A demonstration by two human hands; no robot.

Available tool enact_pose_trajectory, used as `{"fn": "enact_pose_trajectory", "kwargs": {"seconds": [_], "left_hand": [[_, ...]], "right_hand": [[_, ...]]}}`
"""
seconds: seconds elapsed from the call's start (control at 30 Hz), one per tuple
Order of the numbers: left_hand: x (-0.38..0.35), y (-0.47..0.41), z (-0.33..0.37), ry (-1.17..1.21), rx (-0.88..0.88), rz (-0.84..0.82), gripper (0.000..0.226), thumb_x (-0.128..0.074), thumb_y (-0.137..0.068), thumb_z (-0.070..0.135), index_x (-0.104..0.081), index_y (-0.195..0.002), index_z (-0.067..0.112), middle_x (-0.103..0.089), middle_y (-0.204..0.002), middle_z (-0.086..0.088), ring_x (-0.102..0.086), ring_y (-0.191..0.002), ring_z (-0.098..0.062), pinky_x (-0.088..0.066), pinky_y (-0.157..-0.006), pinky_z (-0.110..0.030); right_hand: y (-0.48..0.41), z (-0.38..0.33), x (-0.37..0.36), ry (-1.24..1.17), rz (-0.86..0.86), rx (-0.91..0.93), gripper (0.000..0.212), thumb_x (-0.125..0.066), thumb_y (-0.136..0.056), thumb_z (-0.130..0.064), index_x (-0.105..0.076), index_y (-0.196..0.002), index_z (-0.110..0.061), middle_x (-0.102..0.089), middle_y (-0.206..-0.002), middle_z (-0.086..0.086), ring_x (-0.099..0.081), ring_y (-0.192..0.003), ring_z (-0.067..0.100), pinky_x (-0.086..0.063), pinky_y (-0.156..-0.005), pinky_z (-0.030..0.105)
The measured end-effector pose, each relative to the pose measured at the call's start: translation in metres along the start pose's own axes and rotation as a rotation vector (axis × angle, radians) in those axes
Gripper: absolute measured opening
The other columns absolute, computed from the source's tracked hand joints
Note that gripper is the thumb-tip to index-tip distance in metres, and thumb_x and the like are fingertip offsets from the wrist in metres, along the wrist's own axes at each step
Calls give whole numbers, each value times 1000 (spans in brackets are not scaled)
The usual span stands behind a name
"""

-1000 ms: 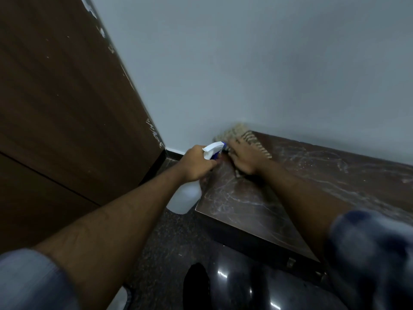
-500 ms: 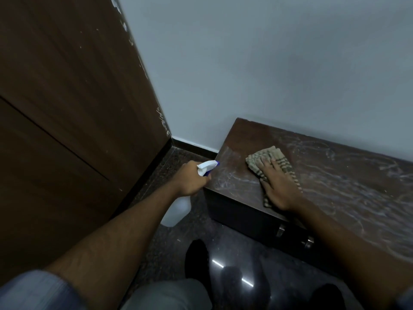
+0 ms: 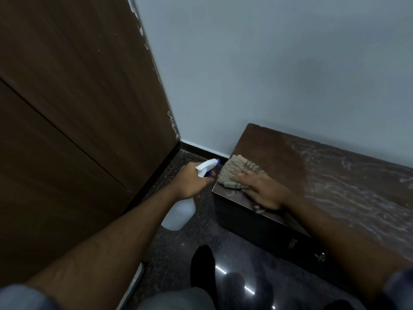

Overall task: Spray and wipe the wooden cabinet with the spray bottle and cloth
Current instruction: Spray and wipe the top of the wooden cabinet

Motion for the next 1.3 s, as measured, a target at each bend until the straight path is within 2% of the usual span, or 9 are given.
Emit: {"fn": "enact_pose_trajectory", "kwargs": {"seconds": [0.17, 0.4, 0.47, 0.57, 0.77, 0.87, 0.97, 1.2, 1.3], "left_hand": [[-5, -10, -15, -45, 29, 10, 12, -67, -89, 9, -75, -97, 13, -74, -83, -7, -61, -55, -8, -46, -45, -18], [-16, -10, -21, -64, 23, -21, 19, -69, -84, 12, -74, -102, 13, -78, -94, -10, -72, -84, -28, -56, -73, -38], [-18, -4, -23, -54, 35, -35, 15, -69, -84, 9, -76, -97, 15, -79, -97, -10, -74, -95, -30, -59, -84, -46], [-22, 9, -32, -41, 71, -53, 8, -68, -83, 13, -74, -88, 13, -74, -80, -9, -66, -70, -27, -52, -66, -40], [-25, 43, -59, -95, 132, -97, 8, -69, -83, 14, -75, -89, 16, -78, -88, -8, -69, -72, -23, -54, -67, -35], [-19, 53, -70, -84, 171, -39, 22, -61, -76, 24, -72, -87, 9, -68, -71, -5, -57, -58, -19, -45, -57, -32], [-14, 55, -75, -112, 172, 0, 19, -65, -81, 22, -73, -94, 10, -74, -82, -11, -66, -68, -28, -51, -61, -36], [-10, 45, -62, -35, 139, -4, 26, -63, -79, 23, -74, -102, 18, -78, -93, -9, -60, -66, -17, -46, -63, -29], [-12, 42, -60, -35, 124, -4, 24, -64, -81, 24, -75, -100, 16, -78, -95, -13, -61, -67, -19, -46, -62, -30]], "right_hand": [[-32, 83, 45, -34, 232, -583, 53, -41, -106, -29, -31, -158, -24, -24, -166, 11, -21, -153, 31, -22, -123, 44], [-10, -22, -4, 6, 37, 54, 56, -39, -103, -27, -29, -157, -36, -25, -166, -7, -21, -154, 12, -15, -125, 33], [12, 23, 19, -28, 191, -181, 52, -40, -104, -25, -35, -155, -34, -29, -165, -4, -25, -152, 17, -16, -124, 32], [44, 72, 30, -124, 305, -569, 51, -44, -105, -21, -37, -156, -21, -25, -166, 6, -19, -154, 24, -19, -123, 39], [83, 37, 5, -67, 220, -437, 54, -44, -106, -25, -31, -158, -29, -19, -167, -12, -7, -156, 12, -16, -123, 42], [66, 43, 12, -93, 341, -626, 52, -44, -103, -21, -39, -155, -23, -26, -166, 1, -16, -155, 23, -23, -123, 46], [41, 25, 11, -80, 428, -845, 50, -44, -101, -22, -41, -150, -17, -29, -163, 12, -27, -150, 35, -32, -116, 56], [21, -63, -38, 104, -1, -102, 55, -31, -106, -34, -24, -160, -28, -18, -168, -4, -12, -156, 19, -14, -126, 45], [50, -11, -13, 75, 152, -409, 54, -31, -105, -35, -26, -158, -28, -25, -166, 1, -22, -153, 26, -23, -123, 49]]}}
Point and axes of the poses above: each hand's wrist, its own y-axis away from the middle knuckle, its own x-axis out of the back of the hand, z = x × y, the point moved 8 cm from there along -y, towards the middle knuckle
